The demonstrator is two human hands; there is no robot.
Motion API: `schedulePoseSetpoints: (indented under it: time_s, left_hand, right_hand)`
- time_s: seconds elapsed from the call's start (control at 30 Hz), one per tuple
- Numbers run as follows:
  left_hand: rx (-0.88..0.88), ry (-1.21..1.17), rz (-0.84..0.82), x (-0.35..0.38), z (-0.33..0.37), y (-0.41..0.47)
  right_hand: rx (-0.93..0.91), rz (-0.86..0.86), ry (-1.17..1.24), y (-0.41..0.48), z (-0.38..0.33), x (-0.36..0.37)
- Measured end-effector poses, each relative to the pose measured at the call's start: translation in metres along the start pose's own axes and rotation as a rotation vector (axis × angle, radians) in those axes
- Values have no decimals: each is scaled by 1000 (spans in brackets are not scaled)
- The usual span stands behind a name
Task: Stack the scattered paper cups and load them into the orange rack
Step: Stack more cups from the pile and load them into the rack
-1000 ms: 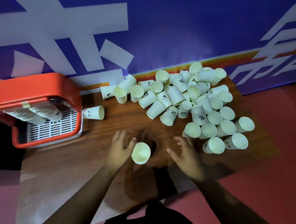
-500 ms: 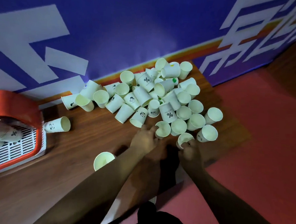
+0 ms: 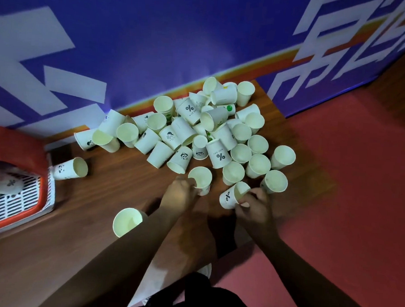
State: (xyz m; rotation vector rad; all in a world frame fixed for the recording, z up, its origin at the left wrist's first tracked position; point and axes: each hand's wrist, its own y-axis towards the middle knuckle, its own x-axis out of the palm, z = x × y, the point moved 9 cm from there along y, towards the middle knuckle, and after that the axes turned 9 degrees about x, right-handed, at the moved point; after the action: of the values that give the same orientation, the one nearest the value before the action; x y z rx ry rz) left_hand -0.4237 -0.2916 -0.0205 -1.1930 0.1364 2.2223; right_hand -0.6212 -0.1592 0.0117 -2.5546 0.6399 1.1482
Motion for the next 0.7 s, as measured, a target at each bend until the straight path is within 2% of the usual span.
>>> schedulePoseSetpoints:
  time_s: [0.17, 0.27, 0.43, 0.57, 0.7]
  left_hand:
    - [15, -318, 258, -85, -7, -36]
    - [-56, -501, 336, -127, -37, -68]
    - [-29, -529, 433, -179, -68, -129]
    - [-33, -653, 326, -169, -96, -167]
    - [-36, -563, 208, -139, -109, -178]
  right_hand:
    - [-77, 113, 91, 1, -54, -16]
    - [-84, 67, 195, 1, -86, 5]
    - [-17, -39, 265, -7, -139, 40]
    - [-70, -23, 305, -18, -184, 46]
    - [-51, -64, 350, -31, -205, 57]
